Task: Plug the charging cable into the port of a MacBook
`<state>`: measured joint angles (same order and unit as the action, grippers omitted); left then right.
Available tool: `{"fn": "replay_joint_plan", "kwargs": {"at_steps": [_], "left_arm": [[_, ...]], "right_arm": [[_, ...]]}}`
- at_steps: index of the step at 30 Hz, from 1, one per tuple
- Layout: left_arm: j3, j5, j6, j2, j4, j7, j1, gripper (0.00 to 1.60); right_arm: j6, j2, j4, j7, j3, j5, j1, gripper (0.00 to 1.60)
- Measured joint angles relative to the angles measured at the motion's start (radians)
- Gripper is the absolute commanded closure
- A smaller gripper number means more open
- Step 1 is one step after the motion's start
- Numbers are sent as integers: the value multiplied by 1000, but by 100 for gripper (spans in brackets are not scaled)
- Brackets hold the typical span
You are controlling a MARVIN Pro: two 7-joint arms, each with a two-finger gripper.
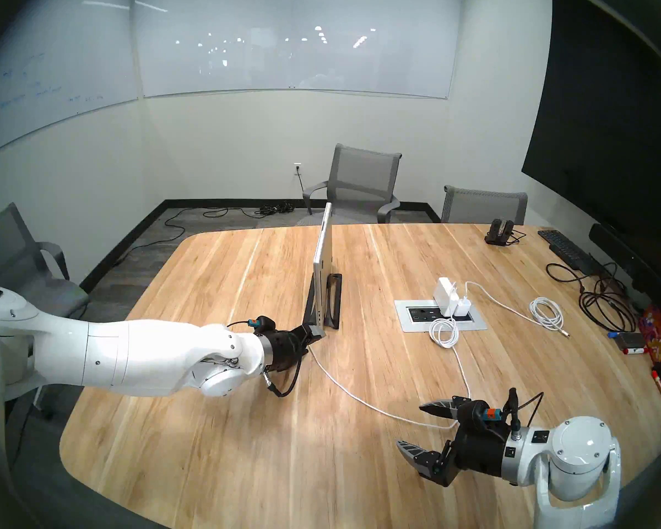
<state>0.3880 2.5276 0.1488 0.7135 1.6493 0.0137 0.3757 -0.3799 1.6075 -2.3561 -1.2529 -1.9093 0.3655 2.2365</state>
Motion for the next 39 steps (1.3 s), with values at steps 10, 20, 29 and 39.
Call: {"fn": "replay_joint_plan", "kwargs": {"at_steps": [10,20,29,39], "left_arm": [[-2,7,0,28,-16,-2,-1,23],[16,13,-1,41,-21,-16,12,87],[19,8,6,40,-19,-10,12,96],[27,-6,21,38,-14,2,12,114]], "right_arm": [[0,1,0,-1,0,1,0,0],[1,2,0,-2,-1,2,-1,0],[1,3,0,-3,-1,3,-1,0],[1,4,0,-4,-1,4,-1,0]]}}
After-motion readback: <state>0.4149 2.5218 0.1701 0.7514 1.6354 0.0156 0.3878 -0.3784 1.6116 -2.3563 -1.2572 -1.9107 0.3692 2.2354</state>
